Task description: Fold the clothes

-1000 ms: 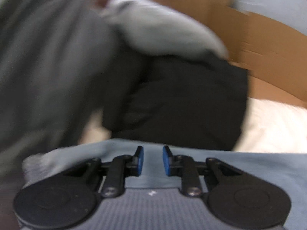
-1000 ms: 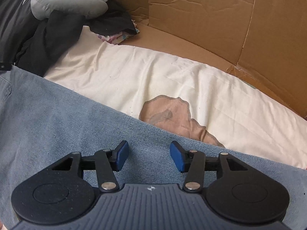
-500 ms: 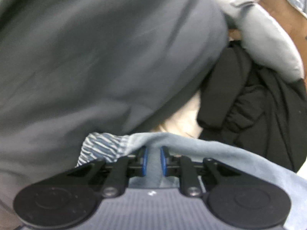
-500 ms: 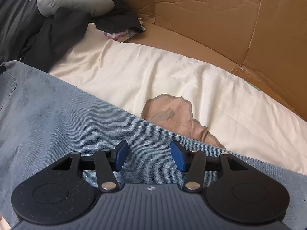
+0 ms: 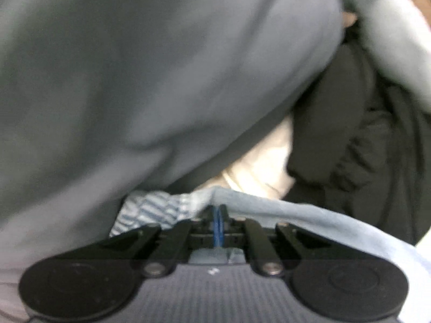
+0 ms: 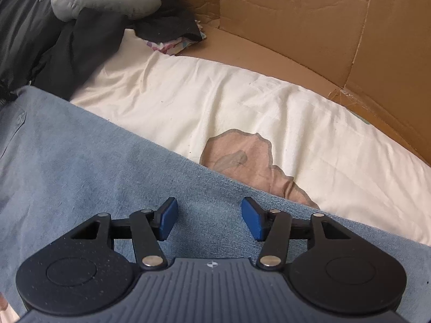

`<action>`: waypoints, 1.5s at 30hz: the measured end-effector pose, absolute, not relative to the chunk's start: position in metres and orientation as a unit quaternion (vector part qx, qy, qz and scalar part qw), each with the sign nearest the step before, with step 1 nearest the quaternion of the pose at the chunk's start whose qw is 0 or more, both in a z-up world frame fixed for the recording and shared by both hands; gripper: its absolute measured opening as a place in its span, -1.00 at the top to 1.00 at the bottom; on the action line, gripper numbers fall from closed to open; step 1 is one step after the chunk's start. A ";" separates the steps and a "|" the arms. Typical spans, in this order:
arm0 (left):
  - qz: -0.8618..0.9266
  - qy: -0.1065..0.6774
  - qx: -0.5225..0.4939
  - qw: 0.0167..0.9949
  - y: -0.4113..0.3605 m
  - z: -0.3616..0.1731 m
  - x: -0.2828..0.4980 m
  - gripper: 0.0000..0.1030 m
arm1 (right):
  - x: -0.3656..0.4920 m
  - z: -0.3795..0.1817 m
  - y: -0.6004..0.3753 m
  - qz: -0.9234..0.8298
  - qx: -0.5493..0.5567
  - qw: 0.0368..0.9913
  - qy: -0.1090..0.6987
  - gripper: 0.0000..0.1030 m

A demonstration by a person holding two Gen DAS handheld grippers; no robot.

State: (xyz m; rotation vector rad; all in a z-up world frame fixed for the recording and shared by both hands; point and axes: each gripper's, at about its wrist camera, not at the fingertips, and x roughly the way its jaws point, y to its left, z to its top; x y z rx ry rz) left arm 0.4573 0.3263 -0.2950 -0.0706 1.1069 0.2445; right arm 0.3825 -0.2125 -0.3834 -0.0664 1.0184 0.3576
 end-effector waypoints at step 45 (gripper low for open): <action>0.054 0.510 -0.007 0.858 0.255 -0.237 0.310 -0.05 | 0.246 -0.310 -0.283 0.152 0.044 0.866 0.475 -0.17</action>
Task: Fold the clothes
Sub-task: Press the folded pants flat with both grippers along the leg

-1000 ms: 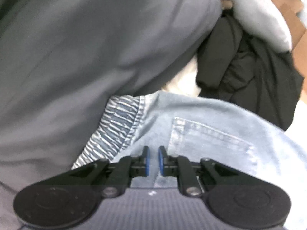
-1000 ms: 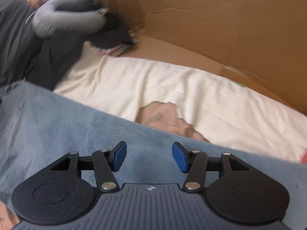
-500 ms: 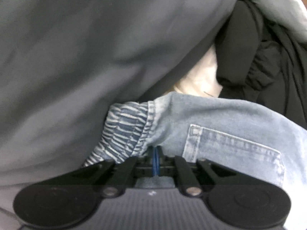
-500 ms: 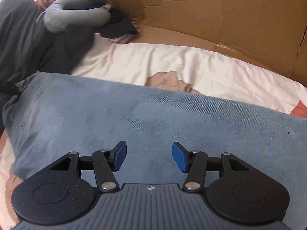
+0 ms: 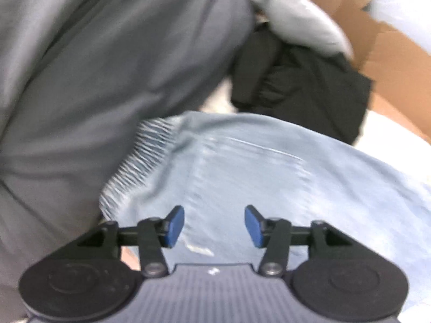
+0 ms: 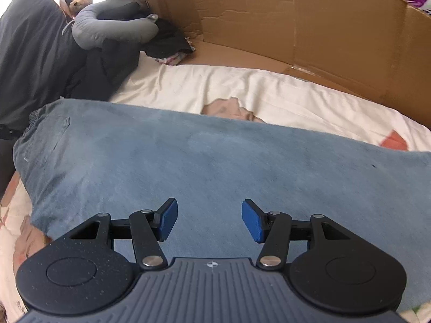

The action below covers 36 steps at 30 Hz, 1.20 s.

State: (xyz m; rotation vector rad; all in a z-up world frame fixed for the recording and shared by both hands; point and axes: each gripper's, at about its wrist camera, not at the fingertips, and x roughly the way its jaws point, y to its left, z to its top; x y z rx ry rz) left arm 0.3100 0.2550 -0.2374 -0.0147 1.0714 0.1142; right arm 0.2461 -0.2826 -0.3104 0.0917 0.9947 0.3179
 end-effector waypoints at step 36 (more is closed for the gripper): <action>0.003 0.496 -0.131 0.858 0.124 -0.343 0.173 -0.34 | 0.170 -0.349 -0.353 0.088 0.048 0.853 0.513 -0.17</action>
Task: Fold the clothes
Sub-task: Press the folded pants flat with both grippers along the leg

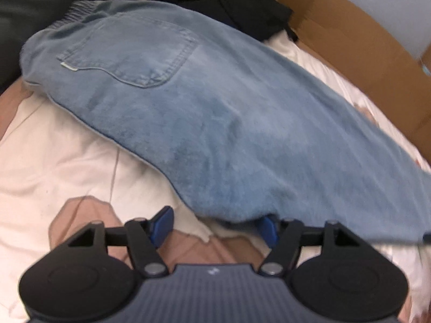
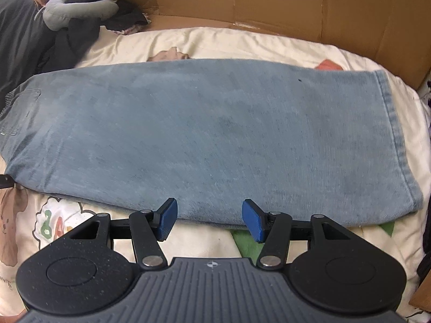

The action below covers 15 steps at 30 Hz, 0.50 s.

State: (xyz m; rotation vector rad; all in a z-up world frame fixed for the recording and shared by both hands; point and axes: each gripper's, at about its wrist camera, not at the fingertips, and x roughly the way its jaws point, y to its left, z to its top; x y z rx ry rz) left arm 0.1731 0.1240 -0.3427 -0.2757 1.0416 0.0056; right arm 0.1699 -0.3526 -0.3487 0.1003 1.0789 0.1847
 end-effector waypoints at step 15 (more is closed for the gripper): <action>0.080 0.445 -0.233 0.861 0.146 -0.340 0.180 -0.34 | 0.171 -0.361 -0.368 0.065 0.079 0.857 0.505 -0.17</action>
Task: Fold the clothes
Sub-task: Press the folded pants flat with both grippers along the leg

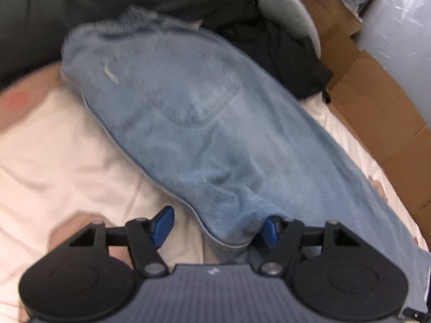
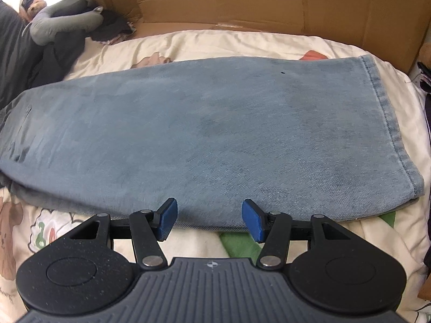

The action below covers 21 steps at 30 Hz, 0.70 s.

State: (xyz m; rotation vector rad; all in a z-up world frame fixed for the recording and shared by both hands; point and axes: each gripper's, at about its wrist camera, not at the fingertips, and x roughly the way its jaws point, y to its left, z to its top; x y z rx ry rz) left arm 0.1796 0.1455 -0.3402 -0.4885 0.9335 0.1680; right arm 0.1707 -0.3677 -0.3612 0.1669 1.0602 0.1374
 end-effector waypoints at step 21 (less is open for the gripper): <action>-0.019 0.529 -0.111 0.841 0.151 -0.316 0.174 0.71 | 0.174 -0.368 -0.382 0.042 0.084 0.857 0.507 -0.16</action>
